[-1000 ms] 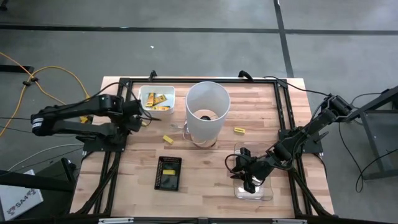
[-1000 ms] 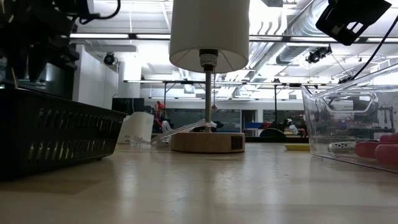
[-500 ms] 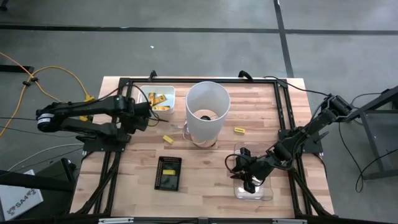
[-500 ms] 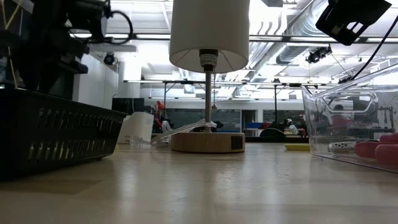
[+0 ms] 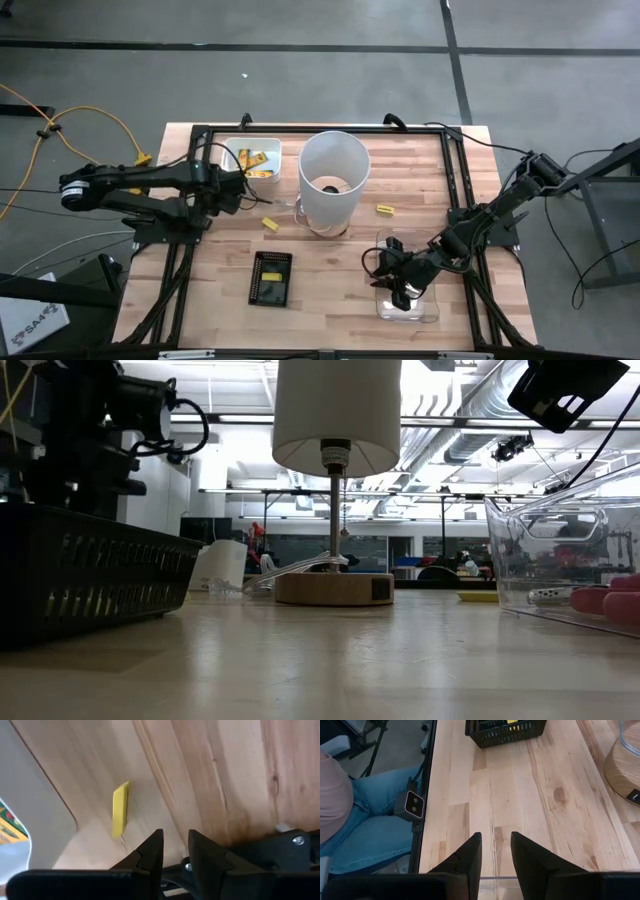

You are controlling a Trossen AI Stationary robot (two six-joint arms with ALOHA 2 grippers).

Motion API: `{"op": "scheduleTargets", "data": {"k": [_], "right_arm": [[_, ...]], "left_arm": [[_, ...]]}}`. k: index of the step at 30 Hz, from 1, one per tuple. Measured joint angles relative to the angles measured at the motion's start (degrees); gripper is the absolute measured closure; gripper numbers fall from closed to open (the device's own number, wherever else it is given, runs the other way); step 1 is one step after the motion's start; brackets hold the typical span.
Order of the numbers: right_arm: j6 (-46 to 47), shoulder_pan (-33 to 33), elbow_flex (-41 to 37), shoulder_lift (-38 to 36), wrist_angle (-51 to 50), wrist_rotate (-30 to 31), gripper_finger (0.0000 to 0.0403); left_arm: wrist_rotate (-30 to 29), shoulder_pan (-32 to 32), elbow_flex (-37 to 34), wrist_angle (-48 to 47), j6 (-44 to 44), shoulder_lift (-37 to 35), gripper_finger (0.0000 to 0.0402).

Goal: Pick & Place School Supplies
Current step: Put the yellow eraser into the black bin

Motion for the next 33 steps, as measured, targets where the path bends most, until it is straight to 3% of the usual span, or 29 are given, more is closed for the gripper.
{"op": "scheduleTargets", "data": {"k": [8, 18, 24, 33], "right_arm": [[0.00, -0.02, 0.02, 0.00, 0.00, 0.01, 0.0306], [-0.01, -0.02, 0.01, 0.00, -0.02, -0.01, 0.0306], [0.00, -0.02, 0.01, 0.00, 0.00, -0.01, 0.0306], [0.00, -0.02, 0.00, 0.00, 0.09, 0.00, 0.0306]], "left_arm": [[-0.12, 0.84, -1.73, 3.39, 1.81, 0.02, 0.0308], [-0.06, 1.93, -2.53, 6.84, 2.45, 0.24, 0.0258], [-4.43, 3.46, -2.53, 7.81, 3.84, 4.38, 0.0250], [-4.70, 3.45, -2.53, 14.19, 4.76, 11.40, 0.0250]]}}
